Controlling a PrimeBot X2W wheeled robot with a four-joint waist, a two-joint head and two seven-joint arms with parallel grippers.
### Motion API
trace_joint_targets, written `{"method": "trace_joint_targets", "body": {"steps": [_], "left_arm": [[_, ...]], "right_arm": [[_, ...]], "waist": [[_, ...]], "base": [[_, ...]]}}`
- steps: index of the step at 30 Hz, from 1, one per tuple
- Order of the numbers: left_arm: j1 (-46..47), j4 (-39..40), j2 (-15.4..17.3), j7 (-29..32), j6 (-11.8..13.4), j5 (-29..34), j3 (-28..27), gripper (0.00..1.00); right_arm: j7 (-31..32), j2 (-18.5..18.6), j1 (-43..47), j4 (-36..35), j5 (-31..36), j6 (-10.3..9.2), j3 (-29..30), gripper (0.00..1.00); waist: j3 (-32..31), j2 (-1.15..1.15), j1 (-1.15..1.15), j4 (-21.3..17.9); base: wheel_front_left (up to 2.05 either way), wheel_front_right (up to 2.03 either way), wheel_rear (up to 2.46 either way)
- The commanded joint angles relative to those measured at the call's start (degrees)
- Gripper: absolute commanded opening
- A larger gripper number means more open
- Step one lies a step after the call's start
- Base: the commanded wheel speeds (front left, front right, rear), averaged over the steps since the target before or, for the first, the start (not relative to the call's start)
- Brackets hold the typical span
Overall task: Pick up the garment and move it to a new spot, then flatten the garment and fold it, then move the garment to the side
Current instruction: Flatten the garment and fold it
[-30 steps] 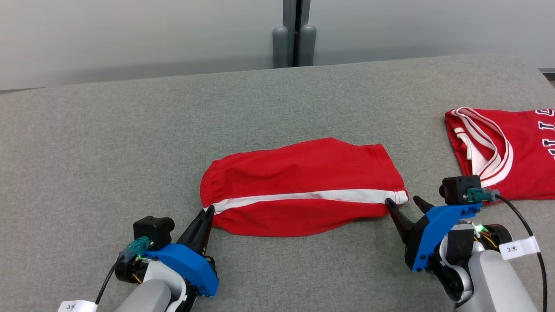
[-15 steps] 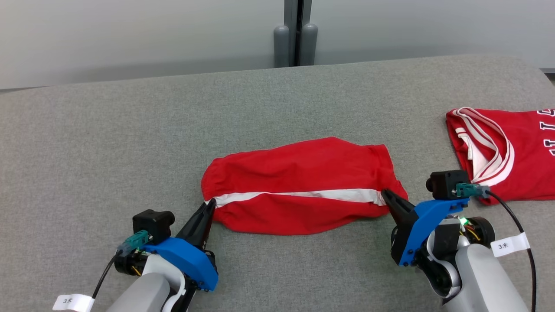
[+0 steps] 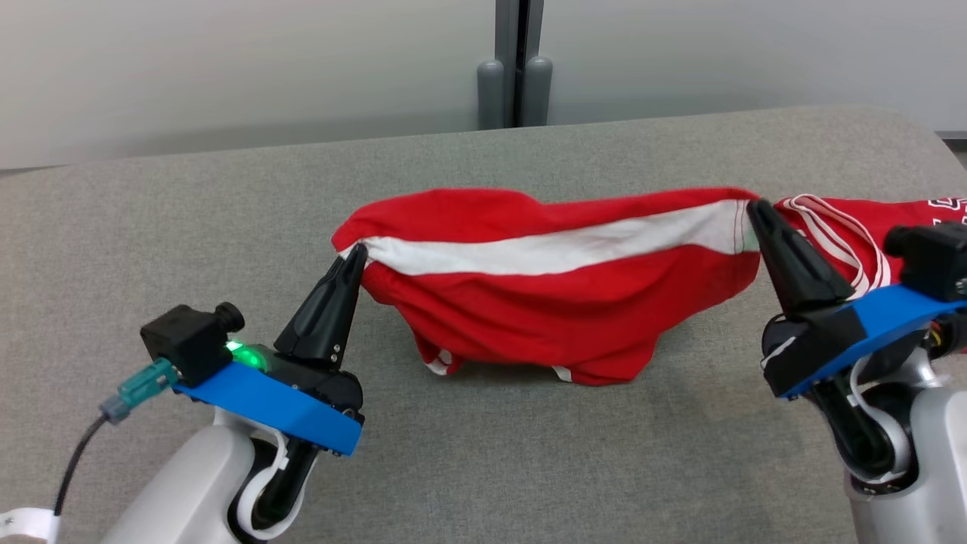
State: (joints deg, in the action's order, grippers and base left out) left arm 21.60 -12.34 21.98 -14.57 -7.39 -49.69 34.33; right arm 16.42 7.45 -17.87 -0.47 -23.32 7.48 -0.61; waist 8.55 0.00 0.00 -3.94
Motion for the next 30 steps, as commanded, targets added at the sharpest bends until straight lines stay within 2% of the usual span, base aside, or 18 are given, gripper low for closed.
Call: {"method": "trace_joint_targets", "body": {"steps": [1,5,8,13,14,15,17,24,26,30], "left_arm": [[0.6,4.3,1.6,1.4,-0.1,-2.2,-0.4,0.00],[3.4,14.4,5.9,7.5,0.0,-7.0,-2.5,0.00],[7.7,18.2,9.2,13.1,0.7,-9.8,-4.7,0.00],[19.2,15.7,12.0,20.6,2.4,-11.4,-7.6,0.00],[19.2,15.7,12.0,20.6,2.4,-11.4,-7.6,0.00],[24.5,13.3,12.4,22.2,3.3,-9.8,-8.1,0.00],[27.1,11.9,12.5,22.6,3.6,-8.9,-8.4,0.00],[43.1,2.4,10.9,18.8,4.4,-1.0,-9.4,0.00],[45.8,0.5,9.9,17.0,3.6,-0.6,-9.6,0.00],[45.6,-2.8,9.4,13.7,1.7,0.5,-8.3,0.00]], "right_arm": [[0.7,0.0,0.1,-3.6,-1.7,0.03,0.4,0.00],[3.3,2.0,-3.8,-11.3,-2.6,0.03,1.6,0.00],[5.3,3.5,-9.5,-12.6,-3.1,0.03,1.3,0.00],[2.6,3.8,-24.8,-5.3,-3.8,0.03,-2.3,0.00],[2.6,3.8,-24.8,-5.3,-3.8,0.03,-2.3,0.00],[-0.5,3.5,-31.7,-0.6,-3.7,0.03,-4.5,0.00],[-2.4,3.4,-34.9,1.7,-3.4,0.03,-5.6,0.00],[-21.2,3.5,-53.1,15.6,0.7,0.03,-9.0,0.00],[-25.5,4.1,-55.3,18.6,1.8,0.02,-9.8,0.00],[-27.6,6.3,-54.3,24.0,1.7,0.02,-13.0,0.00]], "waist": [[0.6,0.00,0.00,0.0],[2.8,0.00,0.00,-0.2],[5.6,0.00,0.00,-0.6],[12.2,0.00,0.00,-2.3],[12.2,0.00,0.00,-2.3],[14.8,0.00,0.00,-3.0],[16.0,0.00,0.00,-3.3],[20.5,0.00,0.00,-4.6],[21.0,0.00,0.00,-4.6],[21.0,0.00,0.00,-5.0]], "base": [[0.00,0.00,0.00],[0.00,0.00,0.00],[0.00,0.00,0.00],[0.00,0.00,0.00],[0.00,0.00,0.00],[0.00,0.00,0.00],[0.00,0.00,0.00],[0.00,0.00,0.00],[0.00,0.00,0.00],[0.00,0.00,0.00]]}}
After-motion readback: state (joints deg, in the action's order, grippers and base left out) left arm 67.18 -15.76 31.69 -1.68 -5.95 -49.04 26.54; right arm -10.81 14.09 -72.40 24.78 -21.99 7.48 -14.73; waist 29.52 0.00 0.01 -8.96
